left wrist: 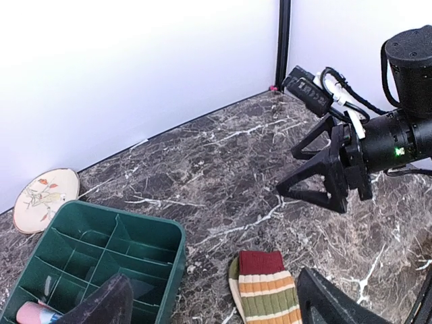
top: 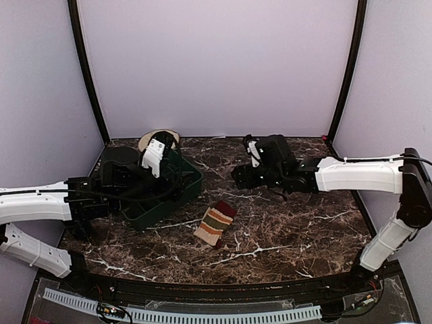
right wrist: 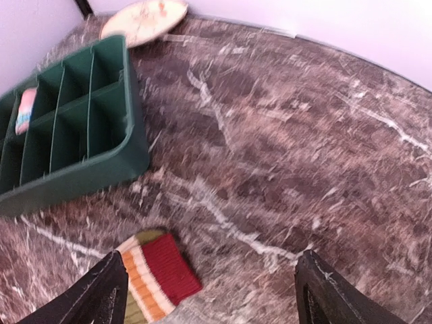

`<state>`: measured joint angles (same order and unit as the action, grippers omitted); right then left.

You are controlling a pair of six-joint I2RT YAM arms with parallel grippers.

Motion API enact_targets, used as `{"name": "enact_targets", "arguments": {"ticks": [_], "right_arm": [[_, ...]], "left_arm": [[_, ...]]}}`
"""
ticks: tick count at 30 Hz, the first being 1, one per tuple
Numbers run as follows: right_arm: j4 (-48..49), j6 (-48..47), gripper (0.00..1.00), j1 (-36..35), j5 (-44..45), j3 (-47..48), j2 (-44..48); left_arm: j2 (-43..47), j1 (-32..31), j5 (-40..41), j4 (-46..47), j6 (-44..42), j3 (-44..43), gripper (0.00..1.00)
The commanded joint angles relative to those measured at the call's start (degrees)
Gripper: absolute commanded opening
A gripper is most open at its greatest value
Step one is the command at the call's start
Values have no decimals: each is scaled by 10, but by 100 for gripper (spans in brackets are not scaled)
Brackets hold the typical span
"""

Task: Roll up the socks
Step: Smooth out the sock at the center of the board, then pick up the sock from the center of the board.

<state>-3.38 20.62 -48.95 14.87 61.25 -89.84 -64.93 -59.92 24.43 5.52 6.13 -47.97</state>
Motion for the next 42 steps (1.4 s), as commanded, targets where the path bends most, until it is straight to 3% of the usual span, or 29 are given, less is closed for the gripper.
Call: {"name": "enact_targets", "arguments": {"ticks": [1, 5, 10, 15, 42], "right_arm": [[-95, -51, 82, -90, 72, 37, -44], [-167, -52, 77, -172, 109, 44, -70], [-190, -45, 72, -262, 142, 44, -89], [-240, -46, 72, -300, 133, 91, -126], [-258, -156, 73, -262, 87, 154, -225]], "left_arm": [[9, 0, 18, -55, -10, -7, 87], [24, 0, 42, -96, 23, 8, 99], [29, 0, 71, -155, 68, 13, 99], [42, 0, 82, -193, 99, 15, 99], [84, 0, 87, -226, 160, 56, 96]]}}
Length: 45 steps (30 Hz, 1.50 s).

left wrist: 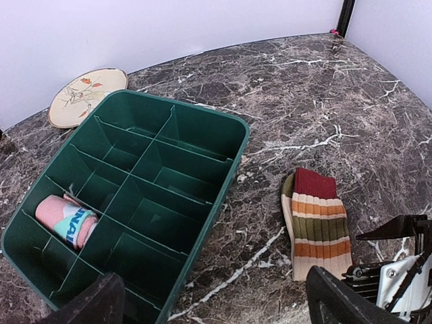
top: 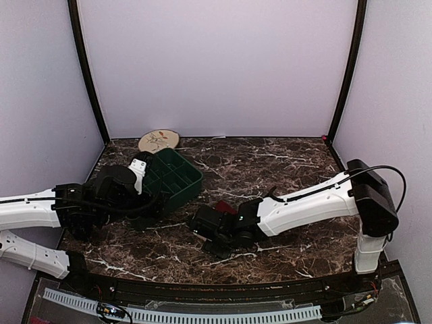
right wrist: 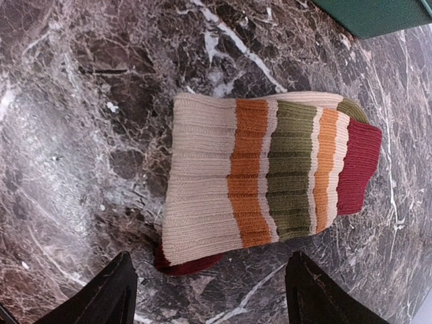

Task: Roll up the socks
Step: Pick up the sock from the center of the board.

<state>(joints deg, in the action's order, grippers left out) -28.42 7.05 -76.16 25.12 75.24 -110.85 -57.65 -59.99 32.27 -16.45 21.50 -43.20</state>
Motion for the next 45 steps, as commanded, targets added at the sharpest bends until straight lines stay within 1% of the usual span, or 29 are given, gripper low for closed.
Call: {"name": "enact_targets", "arguments": {"ticks": [1, 9, 13, 15, 20, 30, 32, 35, 38, 45], "right_arm": [[-8, -22, 73, 12, -18, 15, -16], [-17, -33, 72, 18, -34, 23, -32], [-23, -40, 69, 22, -37, 30, -40], [-25, -43, 66, 24, -41, 30, -41], [-42, -50, 55, 31, -58, 39, -51], [-75, -57, 50, 37, -74, 62, -77], [-82, -58, 46, 38, -81, 67, -84], [-92, -54, 35, 43, -97, 74, -94], [-94, -48, 27, 48, -120, 75, -95], [-95, -30, 16, 64, -184, 82, -93]], "left_arm": [[11, 0, 9, -6, 6, 9, 96], [8, 1, 10, 10, -9, 10, 96], [4, 3, 8, 14, -12, 11, 96], [2, 5, 5, 15, -13, 10, 96], [1, 9, 1, 18, -15, 10, 96], [3, 16, -7, 22, -16, 15, 96], [3, 18, -10, 21, -15, 16, 96], [4, 19, -11, 20, -14, 17, 96], [7, 20, -12, 16, -12, 19, 96], [12, 21, -16, 11, -18, 25, 96]]}}
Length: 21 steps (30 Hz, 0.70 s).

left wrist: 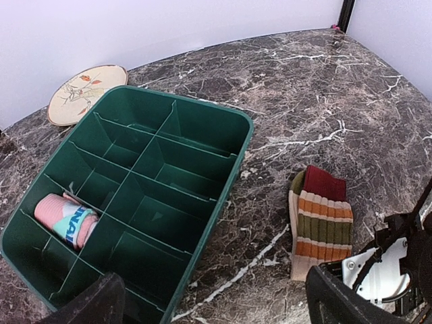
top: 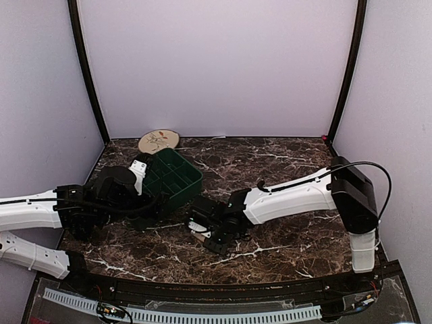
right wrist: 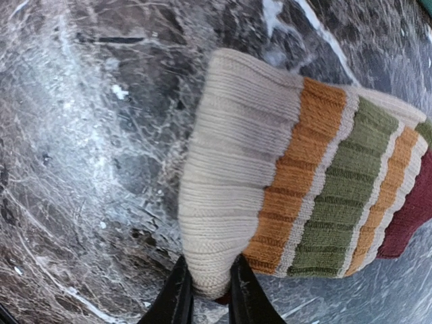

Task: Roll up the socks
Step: Pick up the sock from the center of the board.

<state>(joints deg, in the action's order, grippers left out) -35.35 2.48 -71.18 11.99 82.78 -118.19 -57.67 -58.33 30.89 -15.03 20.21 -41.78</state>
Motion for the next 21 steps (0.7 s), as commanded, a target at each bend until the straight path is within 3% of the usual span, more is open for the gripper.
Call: {"name": "enact_targets", "arguments": {"ticks": [1, 8, 21], "right_arm": [[-26, 18, 14, 16, -65, 8, -18], [-12, 52, 8, 39, -167, -4, 1], [157, 177, 5, 101, -355, -159, 65]], "left_arm": [[13, 4, -2, -3, -6, 12, 96], [27, 4, -24, 16, -41, 34, 97], [1, -15, -164, 68, -168, 55, 99]]}}
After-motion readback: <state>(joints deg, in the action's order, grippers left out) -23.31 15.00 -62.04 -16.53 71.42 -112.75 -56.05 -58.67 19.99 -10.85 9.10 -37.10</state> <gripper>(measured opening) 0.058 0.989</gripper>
